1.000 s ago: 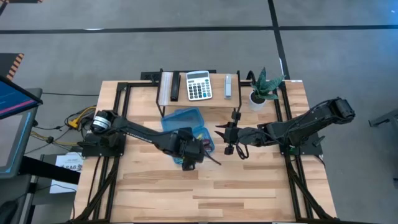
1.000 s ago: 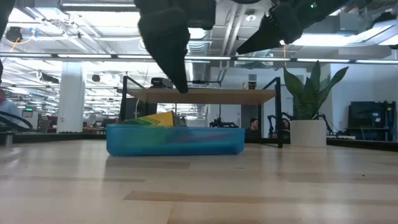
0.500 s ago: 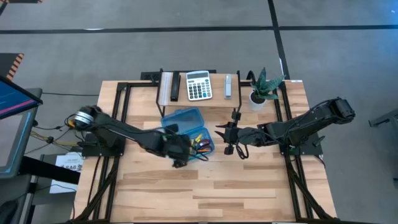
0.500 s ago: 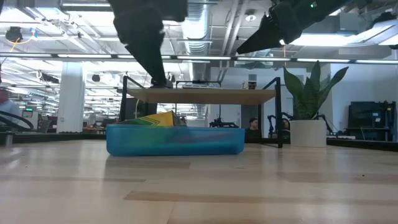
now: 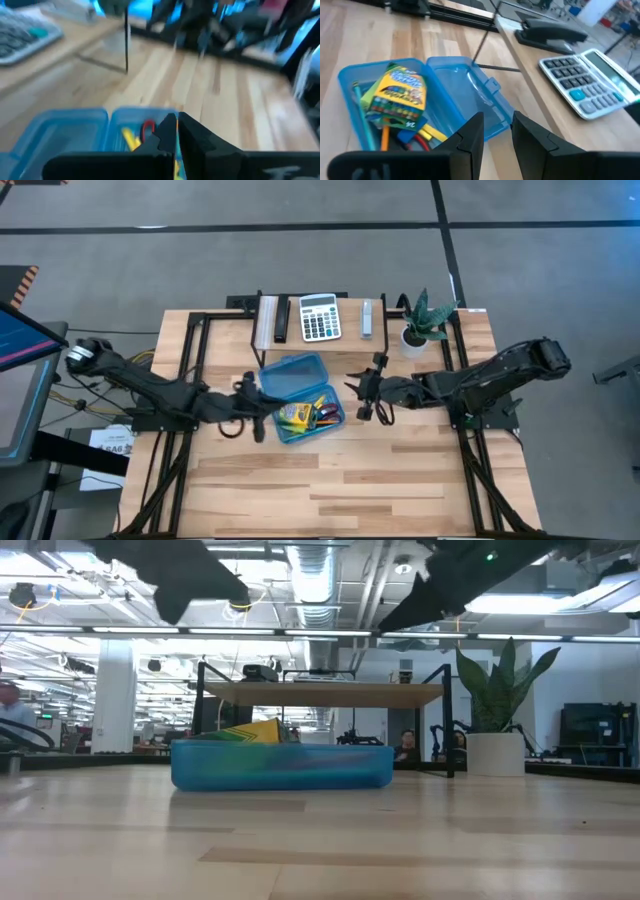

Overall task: Pack school essentials
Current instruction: Close the supply box

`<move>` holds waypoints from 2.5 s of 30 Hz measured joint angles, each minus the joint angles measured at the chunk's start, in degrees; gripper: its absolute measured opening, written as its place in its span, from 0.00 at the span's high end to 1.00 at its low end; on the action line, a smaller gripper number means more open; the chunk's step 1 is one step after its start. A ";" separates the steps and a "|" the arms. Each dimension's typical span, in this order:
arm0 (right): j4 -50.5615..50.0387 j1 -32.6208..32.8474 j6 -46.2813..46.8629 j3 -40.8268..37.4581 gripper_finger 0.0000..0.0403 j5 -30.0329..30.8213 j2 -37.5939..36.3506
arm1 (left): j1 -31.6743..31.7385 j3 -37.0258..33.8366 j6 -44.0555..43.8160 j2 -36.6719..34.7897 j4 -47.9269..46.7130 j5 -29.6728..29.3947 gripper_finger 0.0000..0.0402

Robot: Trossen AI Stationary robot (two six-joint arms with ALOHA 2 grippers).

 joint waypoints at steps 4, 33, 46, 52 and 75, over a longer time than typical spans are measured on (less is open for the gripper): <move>-0.60 -2.79 1.98 -0.06 0.70 -4.45 1.02 | 0.00 -7.08 0.69 -6.38 8.93 -1.45 1.00; 8.88 -18.94 7.32 0.00 0.96 -23.17 10.22 | 0.00 -18.99 -5.82 -9.64 3.93 -14.57 1.00; 14.18 -23.93 9.46 0.47 0.99 -24.78 17.57 | 0.00 -18.99 -20.99 -9.42 -12.17 -18.94 1.00; 15.54 -24.52 8.52 0.42 0.97 -25.15 18.93 | -0.11 -18.99 -19.37 -9.42 -10.97 -17.47 1.00; 4.84 -12.18 -0.93 -0.22 0.98 -25.46 10.33 | -8.27 -22.36 4.01 -8.12 18.91 -15.93 1.00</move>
